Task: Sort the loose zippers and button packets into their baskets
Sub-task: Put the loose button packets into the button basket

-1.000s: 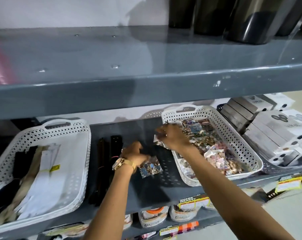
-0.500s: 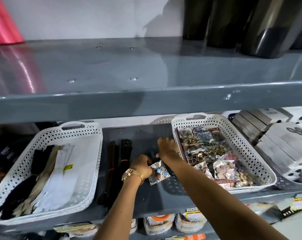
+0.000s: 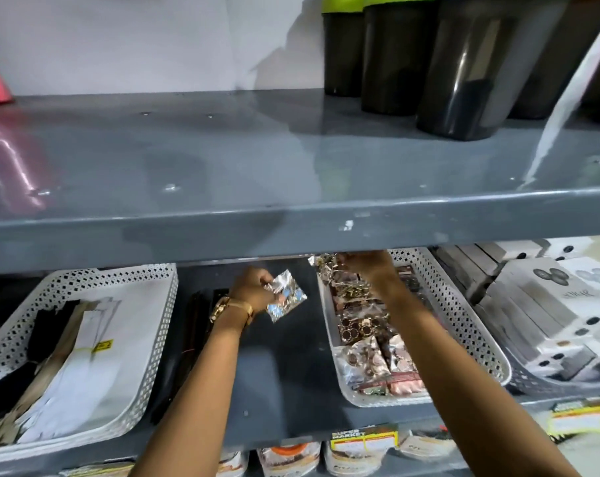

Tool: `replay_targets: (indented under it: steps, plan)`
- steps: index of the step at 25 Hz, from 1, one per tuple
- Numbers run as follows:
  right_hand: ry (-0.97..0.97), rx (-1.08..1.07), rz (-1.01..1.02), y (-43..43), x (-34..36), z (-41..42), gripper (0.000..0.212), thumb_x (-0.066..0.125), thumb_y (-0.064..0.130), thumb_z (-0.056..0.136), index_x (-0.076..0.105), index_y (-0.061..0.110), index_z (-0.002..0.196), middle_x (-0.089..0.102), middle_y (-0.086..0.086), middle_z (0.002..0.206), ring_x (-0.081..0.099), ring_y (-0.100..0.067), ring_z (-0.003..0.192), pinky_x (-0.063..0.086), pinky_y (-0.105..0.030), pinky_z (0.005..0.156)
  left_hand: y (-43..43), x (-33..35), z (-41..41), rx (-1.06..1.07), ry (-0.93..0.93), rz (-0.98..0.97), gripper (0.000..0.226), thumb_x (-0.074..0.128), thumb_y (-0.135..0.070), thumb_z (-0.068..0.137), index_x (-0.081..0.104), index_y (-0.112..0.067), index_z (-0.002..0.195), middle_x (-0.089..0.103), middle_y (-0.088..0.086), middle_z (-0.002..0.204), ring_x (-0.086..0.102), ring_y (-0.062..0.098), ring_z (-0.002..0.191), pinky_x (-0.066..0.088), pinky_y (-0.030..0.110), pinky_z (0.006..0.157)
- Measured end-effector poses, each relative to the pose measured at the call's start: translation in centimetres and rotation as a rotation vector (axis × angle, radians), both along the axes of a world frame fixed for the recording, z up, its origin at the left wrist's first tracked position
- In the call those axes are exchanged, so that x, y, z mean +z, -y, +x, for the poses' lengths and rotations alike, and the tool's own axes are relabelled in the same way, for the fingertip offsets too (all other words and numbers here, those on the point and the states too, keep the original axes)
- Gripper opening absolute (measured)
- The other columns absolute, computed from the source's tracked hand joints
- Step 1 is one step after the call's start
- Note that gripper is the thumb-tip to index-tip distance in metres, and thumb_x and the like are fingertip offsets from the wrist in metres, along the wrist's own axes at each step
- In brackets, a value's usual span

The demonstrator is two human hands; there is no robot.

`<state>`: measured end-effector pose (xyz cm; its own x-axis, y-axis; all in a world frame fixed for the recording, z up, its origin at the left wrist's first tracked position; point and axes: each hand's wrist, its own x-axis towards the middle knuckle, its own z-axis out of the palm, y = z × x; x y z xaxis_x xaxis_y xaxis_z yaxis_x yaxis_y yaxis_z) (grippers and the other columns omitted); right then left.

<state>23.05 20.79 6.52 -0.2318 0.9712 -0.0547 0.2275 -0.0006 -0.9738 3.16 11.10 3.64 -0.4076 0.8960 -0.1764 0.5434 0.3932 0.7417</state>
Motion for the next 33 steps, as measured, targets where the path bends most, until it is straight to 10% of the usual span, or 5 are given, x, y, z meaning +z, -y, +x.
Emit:
replay_targets:
  steps: [4, 7, 20, 27, 33]
  plan:
    - [-0.032, -0.098, -0.005, -3.5, -0.3, 6.2, 0.027, 0.064, -0.005, 0.083, 0.058, 0.02, 0.074, 0.061, 0.001, 0.079, 0.071, -0.011, 0.074, 0.055, -0.011, 0.052, -4.0, 4.1, 4.9, -0.137, 0.105, 0.004, 0.051, 0.071, -0.016, 0.084, 0.055, -0.003, 0.131, 0.055, 0.013, 0.137, 0.049, 0.026, 0.13, 0.037, 0.034, 0.11]
    - [0.228, -0.204, 0.134, -4.5, -1.6, 8.1, 0.023, 0.068, 0.0, 0.08, 0.062, 0.02, 0.07, 0.065, -0.001, 0.08, 0.069, -0.03, 0.085, 0.061, -0.034, 0.063, -6.9, 4.4, 9.5, -0.308, -0.007, -0.113, 0.055, 0.058, -0.02, 0.093, 0.04, -0.001, 0.142, 0.036, 0.011, 0.153, 0.034, 0.026, 0.141, 0.029, 0.028, 0.11]
    - [0.59, -0.04, 0.098, -4.4, -4.9, 8.9, 0.012, 0.065, 0.011, 0.086, 0.069, 0.001, 0.091, 0.073, -0.016, 0.091, 0.07, -0.021, 0.078, 0.06, -0.033, 0.074, -9.6, 0.2, 11.6, -0.486, -0.578, -0.2, 0.029, 0.074, -0.022, 0.08, 0.06, -0.01, 0.103, 0.069, 0.011, 0.105, 0.064, 0.028, 0.099, 0.05, 0.034, 0.084]
    - [0.805, -0.066, 0.43, 0.1, -1.7, 4.3, 0.023, 0.047, 0.02, 0.096, 0.067, 0.01, 0.093, 0.07, -0.014, 0.098, 0.066, -0.029, 0.092, 0.056, -0.039, 0.08, -5.8, 0.7, 7.6, -0.191, -0.528, 0.151, 0.025, 0.06, -0.017, 0.088, 0.063, -0.012, 0.113, 0.062, 0.009, 0.128, 0.054, 0.03, 0.121, 0.04, 0.034, 0.097]
    - [0.695, 0.334, 0.466, 9.1, -0.7, -6.6, 0.027, 0.045, 0.029, 0.095, 0.065, 0.017, 0.109, 0.068, -0.015, 0.113, 0.063, -0.035, 0.108, 0.049, -0.04, 0.089, 2.8, 1.3, 1.3, 0.144, -0.625, -0.265, 0.042, 0.05, -0.02, 0.092, 0.047, -0.014, 0.134, 0.049, 0.019, 0.138, 0.05, 0.04, 0.126, 0.046, 0.046, 0.1]
